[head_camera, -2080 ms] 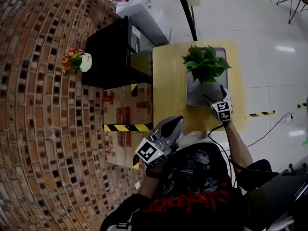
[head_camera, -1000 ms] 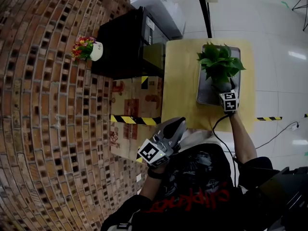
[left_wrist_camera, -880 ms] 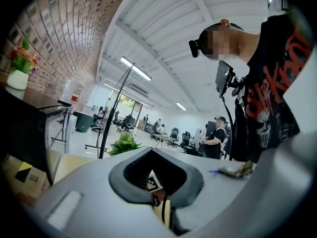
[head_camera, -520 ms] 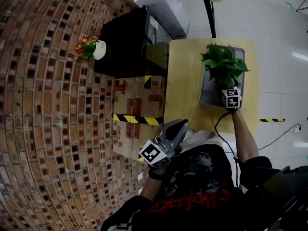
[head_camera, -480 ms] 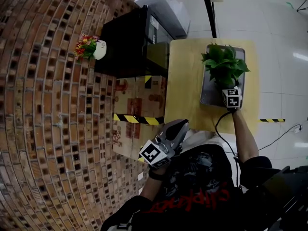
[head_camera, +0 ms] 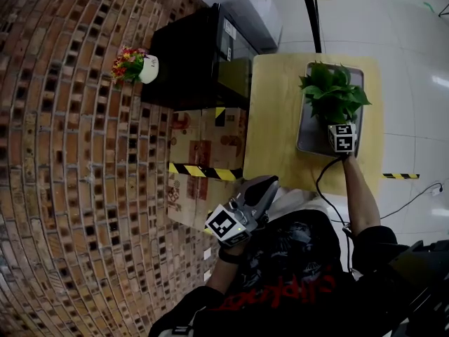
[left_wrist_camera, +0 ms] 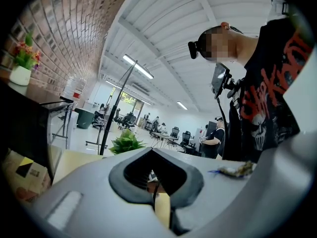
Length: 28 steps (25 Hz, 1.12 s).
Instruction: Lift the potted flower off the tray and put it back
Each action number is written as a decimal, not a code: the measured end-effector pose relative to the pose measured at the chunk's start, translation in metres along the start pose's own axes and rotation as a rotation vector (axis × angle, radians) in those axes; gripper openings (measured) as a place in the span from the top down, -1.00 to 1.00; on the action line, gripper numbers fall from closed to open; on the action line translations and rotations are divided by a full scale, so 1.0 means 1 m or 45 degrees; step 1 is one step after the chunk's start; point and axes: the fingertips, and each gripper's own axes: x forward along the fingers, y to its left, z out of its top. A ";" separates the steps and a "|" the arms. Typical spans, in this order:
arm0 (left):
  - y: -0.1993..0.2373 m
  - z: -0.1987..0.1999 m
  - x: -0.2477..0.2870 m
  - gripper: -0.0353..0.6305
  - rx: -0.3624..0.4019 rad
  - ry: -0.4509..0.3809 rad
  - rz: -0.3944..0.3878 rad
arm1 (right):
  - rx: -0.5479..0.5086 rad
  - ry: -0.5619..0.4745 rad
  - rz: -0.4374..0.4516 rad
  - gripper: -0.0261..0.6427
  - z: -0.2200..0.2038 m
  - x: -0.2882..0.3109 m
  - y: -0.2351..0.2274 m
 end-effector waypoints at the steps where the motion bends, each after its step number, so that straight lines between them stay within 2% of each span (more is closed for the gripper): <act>1: 0.000 -0.001 0.000 0.89 -0.002 0.004 -0.001 | -0.009 -0.002 0.003 -0.75 0.000 0.001 0.001; 10: -0.006 -0.007 0.001 0.89 -0.015 0.037 -0.019 | 0.016 0.008 0.018 -0.75 -0.003 0.007 -0.001; 19: -0.004 -0.012 0.000 0.89 -0.022 0.059 -0.015 | -0.023 -0.029 0.015 -0.74 0.009 0.013 -0.002; 23: -0.015 -0.018 0.003 0.89 0.006 0.112 -0.072 | 0.019 -0.090 0.033 -0.67 0.012 0.013 -0.001; 28: -0.030 -0.016 0.015 0.89 0.027 0.128 -0.108 | -0.048 -0.108 0.044 -0.64 0.018 0.010 0.002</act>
